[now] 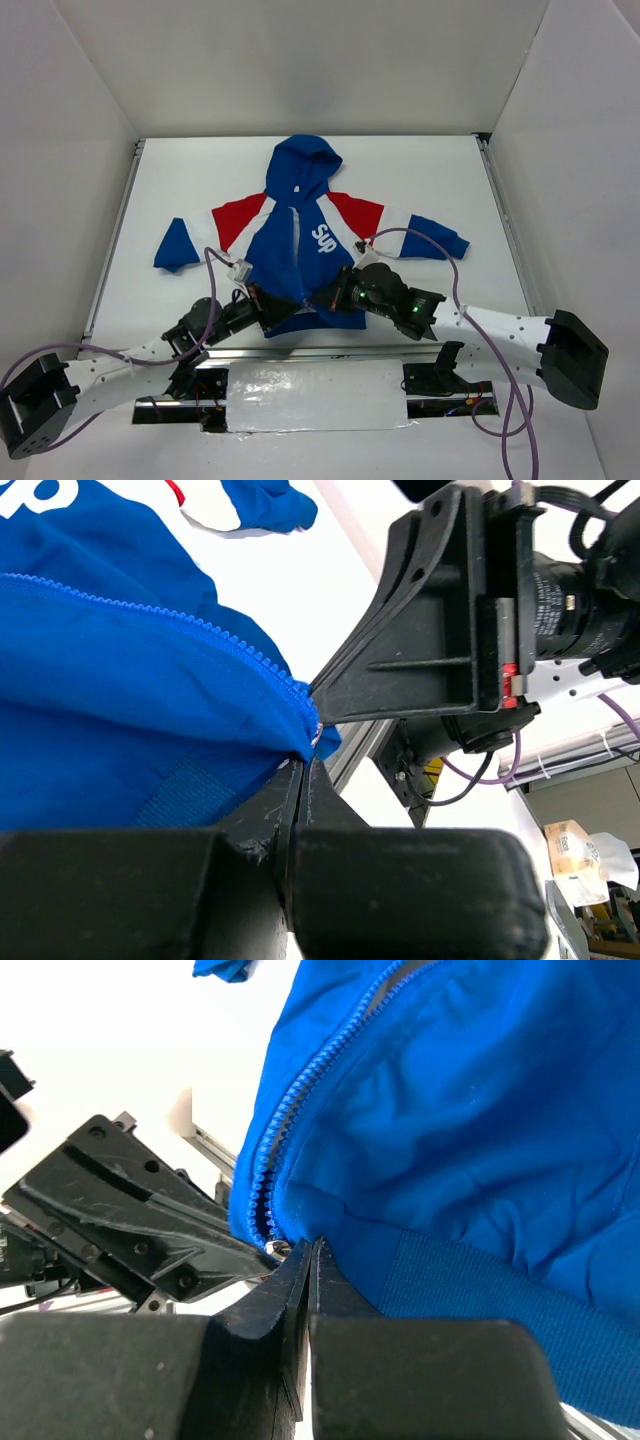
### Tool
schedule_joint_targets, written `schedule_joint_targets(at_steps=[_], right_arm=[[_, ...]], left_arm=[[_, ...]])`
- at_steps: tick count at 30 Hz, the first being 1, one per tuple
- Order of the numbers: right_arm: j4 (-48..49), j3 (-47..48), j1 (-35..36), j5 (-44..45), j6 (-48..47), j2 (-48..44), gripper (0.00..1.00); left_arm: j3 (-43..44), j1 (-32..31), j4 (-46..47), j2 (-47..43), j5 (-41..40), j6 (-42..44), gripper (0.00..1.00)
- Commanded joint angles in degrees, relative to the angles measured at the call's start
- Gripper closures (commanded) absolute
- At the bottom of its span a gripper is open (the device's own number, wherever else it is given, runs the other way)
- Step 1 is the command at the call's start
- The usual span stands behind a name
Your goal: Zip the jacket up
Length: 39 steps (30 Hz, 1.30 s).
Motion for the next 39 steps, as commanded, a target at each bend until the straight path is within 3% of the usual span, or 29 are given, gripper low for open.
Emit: schedule_joint_targets(at_steps=[1,22,27,29,34,39], right_arm=[[7.1,0.5,-1.2,2.9,-1.6,-3.0,1.0],[8.5,-0.7,-1.2,-3.9,-0.6,-3.9,1.0],[10.8,-2.5,-0.2,-6.3,-2.3,-4.8,1.0],[11.4,-3.2,-0.3,-7.3,-3.6,-5.1,1.0],[12.2,-4.4,-0.2,-9.1,-6.5,-5.9,1.0],[14.0,-5.4,-0.5,-11.6,-9.7,-5.6,0.85]], left_arm=[[-6.3,-1.0,0.6,1.8,4.2,0.8,1.0],[-3.5,-2.6,-5.3,0.8,1.6,3.0,1.0],[-3.0,-2.7,-4.4,0.8,2.2,3.5,0.9],[-3.1,-2.7,-2.6,1.4,2.7,3.1,1.0],[-4.9,-2.7,2.1,1.4,4.4,2.9,1.0],[-6.3,-2.7,3.3,-0.3,5.6,2.9,1.0]])
